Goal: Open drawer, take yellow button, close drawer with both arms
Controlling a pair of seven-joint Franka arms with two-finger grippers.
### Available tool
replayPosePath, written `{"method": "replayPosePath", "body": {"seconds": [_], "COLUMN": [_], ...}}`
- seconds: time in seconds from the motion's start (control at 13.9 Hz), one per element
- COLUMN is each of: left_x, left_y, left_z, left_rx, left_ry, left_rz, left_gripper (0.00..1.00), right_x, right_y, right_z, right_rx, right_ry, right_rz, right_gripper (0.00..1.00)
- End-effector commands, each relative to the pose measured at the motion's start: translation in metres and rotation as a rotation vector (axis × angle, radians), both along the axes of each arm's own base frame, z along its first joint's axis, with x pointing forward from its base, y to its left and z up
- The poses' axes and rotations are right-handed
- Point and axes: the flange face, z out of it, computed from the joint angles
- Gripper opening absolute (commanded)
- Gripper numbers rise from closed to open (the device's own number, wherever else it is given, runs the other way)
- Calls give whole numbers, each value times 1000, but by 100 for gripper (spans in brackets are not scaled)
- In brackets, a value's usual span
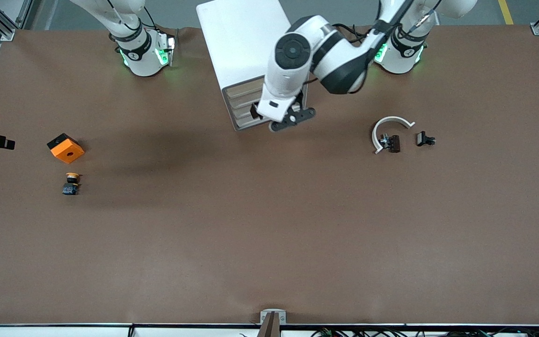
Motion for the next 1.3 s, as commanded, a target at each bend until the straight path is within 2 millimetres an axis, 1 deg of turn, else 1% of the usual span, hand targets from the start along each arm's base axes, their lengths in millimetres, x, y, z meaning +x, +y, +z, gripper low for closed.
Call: {"method": "replayPosePath", "body": {"seconds": [0.0,0.07,0.14,0.22,0.36,0.51,0.58,0.65,0.72,0.79,0.87,0.94,1.01,1.15,1.23], "left_x": [51,61,67,71,81,86,87,93,97,99,102,106,109,114,118], "left_y": [38,54,68,83,114,141,150,168,184,195,211,226,237,258,270], "left_z": [22,27,34,43,50,56,58,62,68,75,82,88,90,102,103], "left_rx": [-3,26,69,99,135,158,171,183,186,184,181,177,173,169,168], "left_ry": [-29,-53,-81,-93,-74,-45,-35,-27,-26,-29,-33,-34,-34,-52,-52], "left_rz": [68,69,54,48,24,-41,-89,-106,-115,-133,-144,-154,-160,-143,-129], "left_gripper": [100,100,100,100,100,100,100,100,100,100,100,100,100,100,100], "right_x": [-4,-8,-13,-16,-23,-24,-26,-30,-30,-32,-38,-43,-48,-51,-51], "right_y": [9,5,5,11,23,17,11,-1,-9,-9,-10,-8,-7,-4,-2], "right_z": [22,28,38,45,62,64,67,77,86,87,92,92,91,92,92], "right_rx": [-11,-4,-4,-6,-28,-20,20,92,102,89,88,90,92,87,79], "right_ry": [0,11,17,30,10,3,-18,-68,-123,-121,-117,-105,-101,-98,-89], "right_rz": [-3,-10,-9,-2,15,0,-15,-41,-58,-58,-63,-62,-61,-57,-55], "right_gripper": [100,100,100,100,100,100,100,100,100,100,100,100,100,100,100]}}
